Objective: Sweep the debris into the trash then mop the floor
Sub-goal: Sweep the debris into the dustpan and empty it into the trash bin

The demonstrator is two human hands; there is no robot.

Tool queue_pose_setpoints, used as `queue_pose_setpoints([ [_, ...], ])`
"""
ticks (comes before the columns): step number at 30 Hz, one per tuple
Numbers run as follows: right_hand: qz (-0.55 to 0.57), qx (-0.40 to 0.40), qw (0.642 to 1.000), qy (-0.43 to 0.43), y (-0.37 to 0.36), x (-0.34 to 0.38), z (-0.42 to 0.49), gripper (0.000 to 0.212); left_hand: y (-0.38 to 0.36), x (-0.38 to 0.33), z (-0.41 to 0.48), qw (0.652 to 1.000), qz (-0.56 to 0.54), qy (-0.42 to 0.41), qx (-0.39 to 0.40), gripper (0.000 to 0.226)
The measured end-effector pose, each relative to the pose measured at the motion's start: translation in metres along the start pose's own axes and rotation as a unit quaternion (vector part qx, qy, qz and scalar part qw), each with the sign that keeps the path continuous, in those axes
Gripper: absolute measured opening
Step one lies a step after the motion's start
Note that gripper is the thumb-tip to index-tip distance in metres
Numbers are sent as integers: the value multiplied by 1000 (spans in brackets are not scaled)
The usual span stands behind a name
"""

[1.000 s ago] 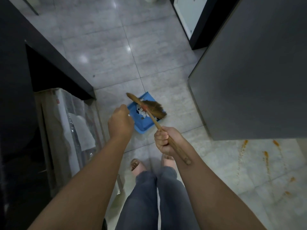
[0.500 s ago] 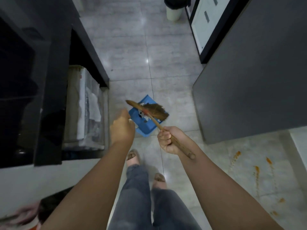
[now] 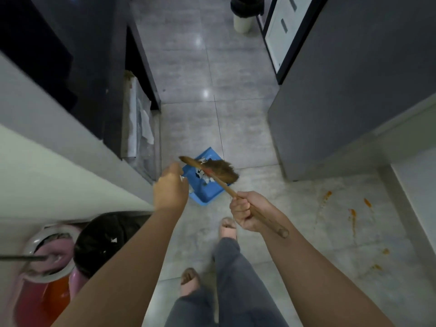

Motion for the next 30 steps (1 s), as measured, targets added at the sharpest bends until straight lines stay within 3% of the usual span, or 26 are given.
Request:
queue_pose_setpoints([
  [7,9,11,1000,-6,15,-107,-26,35,41,46,-96,1000,-7,-8,-3,13],
  [13,-41,11,999,-28,32,-158,-49,45,66,60,-167,1000,9,13,-16,14],
  [23,-112,20,993,-29,73,-243,-99,35,89,67,-316,993,5,85,-83,11],
  [30,-126,11,991,-33,91,-291,-126,37,109,76,-378,990,-4,86,-110,13],
])
Point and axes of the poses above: each hand's wrist, its own z-axis towards the middle knuckle, its own y-axis out of the back of the hand, x = y × z, the point moved 8 cm from there along z, towards the middle knuckle, and after that the axes turned 3 degrees about -z, right-handed, at the moved point
